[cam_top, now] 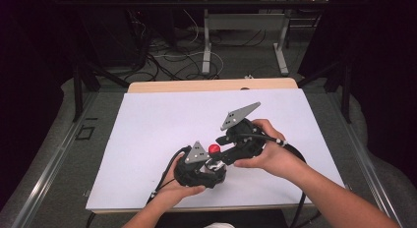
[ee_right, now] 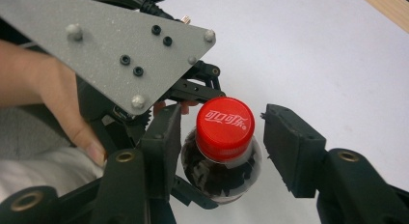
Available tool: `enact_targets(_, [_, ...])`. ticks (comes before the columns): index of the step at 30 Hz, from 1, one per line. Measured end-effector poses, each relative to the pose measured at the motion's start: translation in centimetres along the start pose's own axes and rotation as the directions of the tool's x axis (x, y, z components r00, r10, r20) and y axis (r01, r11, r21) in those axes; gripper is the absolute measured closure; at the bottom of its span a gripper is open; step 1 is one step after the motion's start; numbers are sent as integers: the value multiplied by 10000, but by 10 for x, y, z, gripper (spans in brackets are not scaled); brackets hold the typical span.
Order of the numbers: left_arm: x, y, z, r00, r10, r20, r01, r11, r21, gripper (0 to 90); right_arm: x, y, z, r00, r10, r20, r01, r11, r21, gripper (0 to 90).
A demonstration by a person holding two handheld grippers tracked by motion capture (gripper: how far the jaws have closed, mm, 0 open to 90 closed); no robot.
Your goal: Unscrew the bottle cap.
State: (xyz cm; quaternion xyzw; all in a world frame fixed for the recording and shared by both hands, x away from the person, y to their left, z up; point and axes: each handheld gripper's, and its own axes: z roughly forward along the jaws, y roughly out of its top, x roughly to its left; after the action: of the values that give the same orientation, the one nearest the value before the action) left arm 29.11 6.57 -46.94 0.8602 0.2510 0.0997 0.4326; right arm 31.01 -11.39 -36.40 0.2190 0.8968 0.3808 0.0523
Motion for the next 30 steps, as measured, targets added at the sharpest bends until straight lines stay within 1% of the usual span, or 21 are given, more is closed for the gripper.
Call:
enact_targets(2, [-1,0,0,10000,-91,6,91,9999,-69,297,2,0,3,9993,251,282,-249,9997,-86,484])
enact_targets(3, [0,0,0,10000,-80,-43,79,9999,-70,297,3,0,3,9993,305,232,-305,9995,16,484])
enact_targets(4, [-1,-1,2,9996,-246,-133,242,9993,-294,297,3,0,5,9984,468,304,-467,9989,-44,484])
enact_targets(6, [-1,0,1,9997,-208,-157,204,9995,-254,297,5,0,7,9957,757,543,-756,9971,-33,499])
enact_targets(9, [0,0,0,9999,-142,-54,142,9999,-91,297,5,0,10,9948,851,557,-855,9963,61,602])
enact_targets(12, [0,0,0,9999,-151,-34,150,9999,-79,298,1,1,11,9995,161,256,-165,9998,147,609])
enact_targets(13, [-1,-1,2,9997,-193,-113,191,9997,-176,298,-2,2,11,9999,-163,7,162,9996,219,610])
enact_targets(14, [-1,-1,2,9998,-141,-112,139,9997,-193,298,-6,4,11,9969,-694,-372,710,9965,433,611])
enact_targets(15, [-1,-1,1,9999,-123,19,123,9999,-81,298,-9,5,12,9897,-1216,-749,1247,9914,389,611])
enact_targets(16, [-1,-1,1,9999,-115,76,115,9999,-22,298,-13,6,12,9781,-1763,-1108,1815,9826,391,612])
enact_targets(18, [-3,-2,3,10000,34,10,-33,9999,-139,298,-21,7,12,9565,-2323,-1767,2445,9683,504,611])
enact_targets(19, [-4,-2,3,10000,4,47,-3,9999,-138,298,-25,8,13,9284,-3004,-2187,3143,9488,309,611])
enact_targets(20, [-4,-1,4,9999,78,75,-77,9998,-168,298,-27,8,13,9181,-3129,-2433,3287,9440,265,611])
enact_targets(22, [-4,-1,4,9998,97,166,-96,9999,-38,297,-30,9,13,8928,-3600,-2706,3786,9254,178,608])
enact_targets(23, [-4,-1,4,9998,39,191,-38,10000,-30,297,-30,8,13,8900,-3677,-2697,3857,9225,150,606])
enact_targets(24, [-4,-1,3,9997,-11,229,10,10000,6,298,-29,8,12,8985,-3557,-2572,3741,9271,247,587])
enact_targets(25, [-4,-1,3,9998,-39,199,39,10000,-4,298,-28,7,13,9026,-3581,-2389,3724,9279,159,509])
enact_targets(26, [-3,-1,3,9999,-2,145,2,10000,-54,297,-26,6,12,9233,-3158,-2186,3256,9455,95,456])
enact_targets(27, [-3,-1,4,10000,0,7,0,9998,-200,298,-24,6,10,9389,-2892,-1864,2961,9551,94,436])
enact_targets(29, [-2,-1,2,10000,-52,46,52,10000,-84,298,-19,5,8,9633,-2288,-1402,2307,9730,-33,411])
enact_targets(30, [-2,-1,2,9999,-112,73,113,9999,-80,298,-17,5,6,9717,-2041,-1189,2043,9789,-105,411])
